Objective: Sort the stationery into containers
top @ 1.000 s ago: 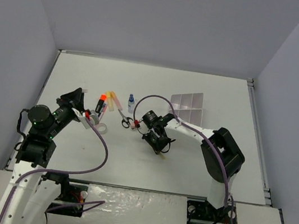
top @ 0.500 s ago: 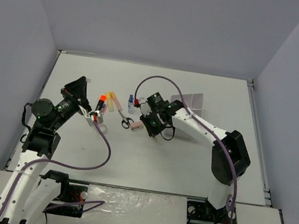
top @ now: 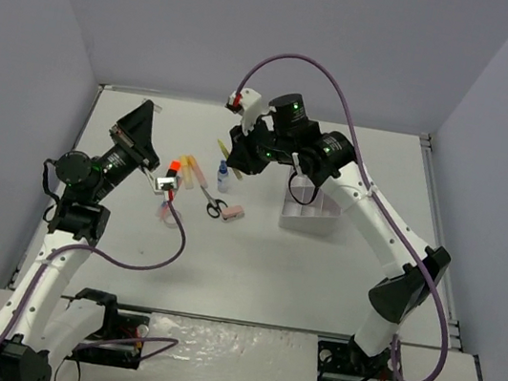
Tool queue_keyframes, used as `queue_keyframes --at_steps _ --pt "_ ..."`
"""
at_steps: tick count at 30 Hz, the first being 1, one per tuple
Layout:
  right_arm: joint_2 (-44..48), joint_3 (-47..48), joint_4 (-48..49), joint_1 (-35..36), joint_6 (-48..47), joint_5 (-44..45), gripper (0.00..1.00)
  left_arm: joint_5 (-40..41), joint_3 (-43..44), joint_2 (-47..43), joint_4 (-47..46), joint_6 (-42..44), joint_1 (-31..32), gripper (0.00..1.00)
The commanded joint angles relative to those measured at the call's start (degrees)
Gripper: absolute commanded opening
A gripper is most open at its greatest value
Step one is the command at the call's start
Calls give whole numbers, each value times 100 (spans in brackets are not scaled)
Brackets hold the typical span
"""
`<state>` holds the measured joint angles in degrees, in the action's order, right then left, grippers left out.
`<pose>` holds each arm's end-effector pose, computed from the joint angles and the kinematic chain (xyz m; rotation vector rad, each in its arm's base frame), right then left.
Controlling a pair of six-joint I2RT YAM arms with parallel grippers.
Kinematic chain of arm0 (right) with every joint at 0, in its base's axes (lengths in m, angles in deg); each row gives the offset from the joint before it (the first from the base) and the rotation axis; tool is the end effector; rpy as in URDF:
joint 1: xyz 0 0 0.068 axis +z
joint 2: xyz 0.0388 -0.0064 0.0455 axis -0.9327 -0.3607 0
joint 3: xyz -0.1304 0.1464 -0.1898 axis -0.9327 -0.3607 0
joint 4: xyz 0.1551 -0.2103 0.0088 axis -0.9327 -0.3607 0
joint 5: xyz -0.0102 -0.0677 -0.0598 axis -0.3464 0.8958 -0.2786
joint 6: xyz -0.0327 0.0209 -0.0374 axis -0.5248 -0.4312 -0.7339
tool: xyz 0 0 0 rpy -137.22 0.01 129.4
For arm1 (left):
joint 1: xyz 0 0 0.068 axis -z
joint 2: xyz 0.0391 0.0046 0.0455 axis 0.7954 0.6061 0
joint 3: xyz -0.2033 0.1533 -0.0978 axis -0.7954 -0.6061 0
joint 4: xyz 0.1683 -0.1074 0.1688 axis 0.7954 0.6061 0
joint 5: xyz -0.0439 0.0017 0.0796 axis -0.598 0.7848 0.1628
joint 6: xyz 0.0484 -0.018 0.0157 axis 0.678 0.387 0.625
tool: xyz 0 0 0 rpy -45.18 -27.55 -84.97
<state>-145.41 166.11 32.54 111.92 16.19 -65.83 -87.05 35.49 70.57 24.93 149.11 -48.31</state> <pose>0.2784 0.2812 0.4340 -1.1242 1.6354 0.8348 0.1906 -0.0358 0.3788 1.3278 0.2837 1.0523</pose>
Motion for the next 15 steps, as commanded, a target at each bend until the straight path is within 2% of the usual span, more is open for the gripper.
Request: queue_keyframes --at_steps 1,4,10,15 --pt "-164 445 -52 27 256 -698 0 -738 139 -160 -729 1308 -16 0" --pt "-241 630 -54 174 378 -1017 0 -1141 38 -336 -215 1951 -16 0" --pt "-115 533 -54 476 244 -1340 0 -1741 40 -588 514 2446 -8 0" --pt "-146 617 -54 550 184 -1551 0 -2448 141 -686 1855 3380 -8 0"
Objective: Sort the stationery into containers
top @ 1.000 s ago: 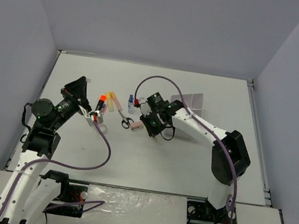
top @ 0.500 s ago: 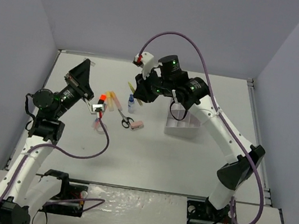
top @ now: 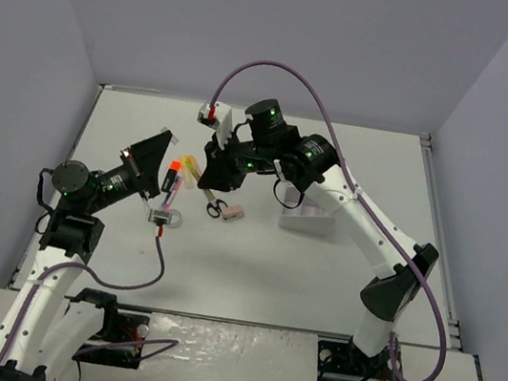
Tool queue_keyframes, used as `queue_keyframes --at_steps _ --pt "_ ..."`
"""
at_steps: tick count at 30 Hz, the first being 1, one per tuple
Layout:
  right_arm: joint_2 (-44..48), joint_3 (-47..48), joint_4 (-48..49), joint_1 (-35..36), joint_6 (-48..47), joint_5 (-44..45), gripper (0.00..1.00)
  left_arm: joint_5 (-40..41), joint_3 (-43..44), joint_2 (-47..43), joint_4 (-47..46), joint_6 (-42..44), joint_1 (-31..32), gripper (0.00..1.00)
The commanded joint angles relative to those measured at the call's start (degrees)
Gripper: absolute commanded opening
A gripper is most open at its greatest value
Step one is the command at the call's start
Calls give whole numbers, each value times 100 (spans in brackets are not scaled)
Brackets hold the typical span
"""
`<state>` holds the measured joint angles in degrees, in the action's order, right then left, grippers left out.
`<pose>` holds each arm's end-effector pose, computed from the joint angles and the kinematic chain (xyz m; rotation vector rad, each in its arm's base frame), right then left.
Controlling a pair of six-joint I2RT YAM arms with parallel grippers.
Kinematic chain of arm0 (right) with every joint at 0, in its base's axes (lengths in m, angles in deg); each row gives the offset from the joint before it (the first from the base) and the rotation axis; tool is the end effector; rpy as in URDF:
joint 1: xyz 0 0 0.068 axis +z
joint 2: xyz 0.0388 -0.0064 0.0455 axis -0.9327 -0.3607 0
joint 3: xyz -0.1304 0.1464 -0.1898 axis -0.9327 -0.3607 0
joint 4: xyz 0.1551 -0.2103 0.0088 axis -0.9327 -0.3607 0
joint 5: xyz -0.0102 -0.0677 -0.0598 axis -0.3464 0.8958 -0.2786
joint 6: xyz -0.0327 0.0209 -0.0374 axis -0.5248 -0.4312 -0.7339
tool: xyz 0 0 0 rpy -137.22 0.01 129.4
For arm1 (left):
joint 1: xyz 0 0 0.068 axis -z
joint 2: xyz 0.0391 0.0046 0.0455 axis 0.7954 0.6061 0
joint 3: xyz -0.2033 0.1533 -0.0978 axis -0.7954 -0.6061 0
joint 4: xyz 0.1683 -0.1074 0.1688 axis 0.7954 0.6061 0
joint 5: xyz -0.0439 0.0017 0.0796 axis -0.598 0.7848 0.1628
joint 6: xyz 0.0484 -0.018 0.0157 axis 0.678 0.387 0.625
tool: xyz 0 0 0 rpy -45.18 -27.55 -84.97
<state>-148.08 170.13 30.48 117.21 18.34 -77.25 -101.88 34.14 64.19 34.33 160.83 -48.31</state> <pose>0.2506 0.3140 0.4373 -1.3042 1.5532 1.1077 0.1619 -0.0403 0.3709 1.4681 -0.0251 0.9874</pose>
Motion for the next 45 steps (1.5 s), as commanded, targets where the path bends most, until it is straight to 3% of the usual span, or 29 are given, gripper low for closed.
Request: queue_keyframes --at_steps 1,18,45 --pt "116 225 151 35 -36 -395 0 -1006 301 -38 1090 2323 -8 0" --pt "104 81 160 25 -74 -212 0 -824 436 98 1348 2333 -8 0" --pt "-326 458 178 -80 -30 -28 0 -470 374 282 794 2245 -8 0"
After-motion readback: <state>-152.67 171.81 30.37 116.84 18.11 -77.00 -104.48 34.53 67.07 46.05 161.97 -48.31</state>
